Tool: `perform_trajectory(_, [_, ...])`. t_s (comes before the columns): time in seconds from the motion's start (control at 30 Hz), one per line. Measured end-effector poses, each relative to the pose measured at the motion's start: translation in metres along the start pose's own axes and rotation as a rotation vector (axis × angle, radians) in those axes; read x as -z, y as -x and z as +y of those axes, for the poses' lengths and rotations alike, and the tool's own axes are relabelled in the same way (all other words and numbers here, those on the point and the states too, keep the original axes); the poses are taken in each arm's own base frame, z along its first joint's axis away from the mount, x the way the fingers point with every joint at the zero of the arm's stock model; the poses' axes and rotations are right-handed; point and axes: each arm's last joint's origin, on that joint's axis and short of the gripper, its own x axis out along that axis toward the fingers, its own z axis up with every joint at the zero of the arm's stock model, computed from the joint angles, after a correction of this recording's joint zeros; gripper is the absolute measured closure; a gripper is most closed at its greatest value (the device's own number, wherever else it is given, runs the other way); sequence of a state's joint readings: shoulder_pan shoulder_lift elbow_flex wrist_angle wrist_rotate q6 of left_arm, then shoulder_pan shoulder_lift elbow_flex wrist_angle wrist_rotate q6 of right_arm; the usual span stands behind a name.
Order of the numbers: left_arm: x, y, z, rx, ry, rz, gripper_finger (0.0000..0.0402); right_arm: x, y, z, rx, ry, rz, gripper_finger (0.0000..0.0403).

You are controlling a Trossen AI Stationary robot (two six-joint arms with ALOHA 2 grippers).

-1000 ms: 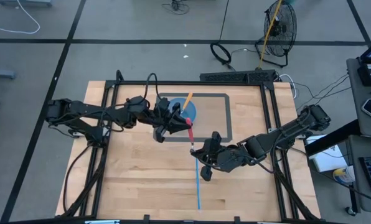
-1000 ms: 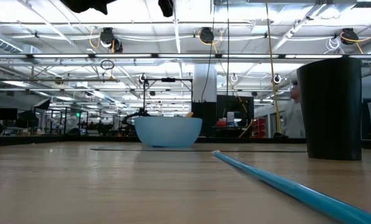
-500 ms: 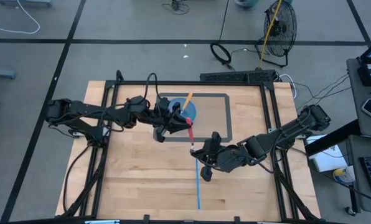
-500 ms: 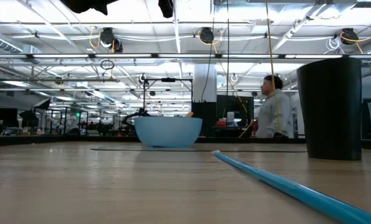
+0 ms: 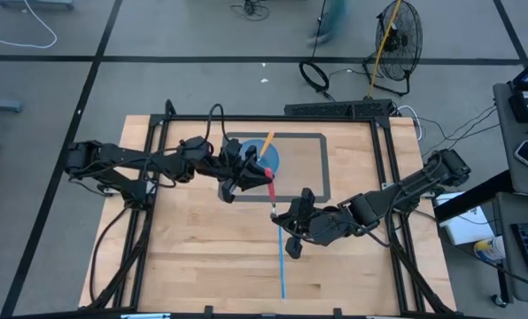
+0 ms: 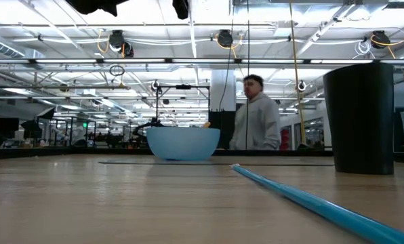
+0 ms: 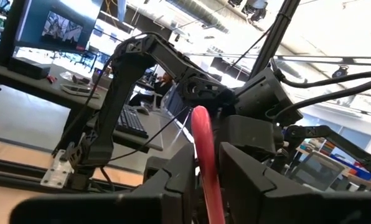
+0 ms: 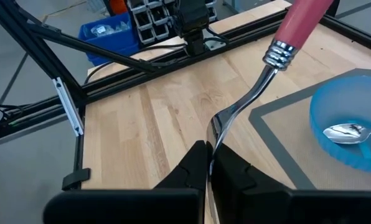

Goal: Pick & Place Utensil
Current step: Put the pink fork into the bowl

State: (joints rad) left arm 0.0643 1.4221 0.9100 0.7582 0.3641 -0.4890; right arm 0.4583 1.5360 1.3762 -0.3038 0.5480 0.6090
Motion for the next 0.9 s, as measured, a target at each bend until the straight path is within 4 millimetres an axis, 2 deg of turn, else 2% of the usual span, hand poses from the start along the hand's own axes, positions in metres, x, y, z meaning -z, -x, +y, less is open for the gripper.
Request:
perform_trajectory(0.47, [0.0009, -0.0008, -0.0021, 0.008, 0.016, 0.002, 0.0352, 0.0001, -0.0001, -0.0003, 0.004, 0.006, 0.0, 0.0401])
perform_trajectory(0.9, [0.0009, -0.0008, -0.0022, 0.009, 0.008, 0.002, 0.0354, 0.0, -0.0001, -0.0003, 0.005, 0.004, -0.001, 0.0401])
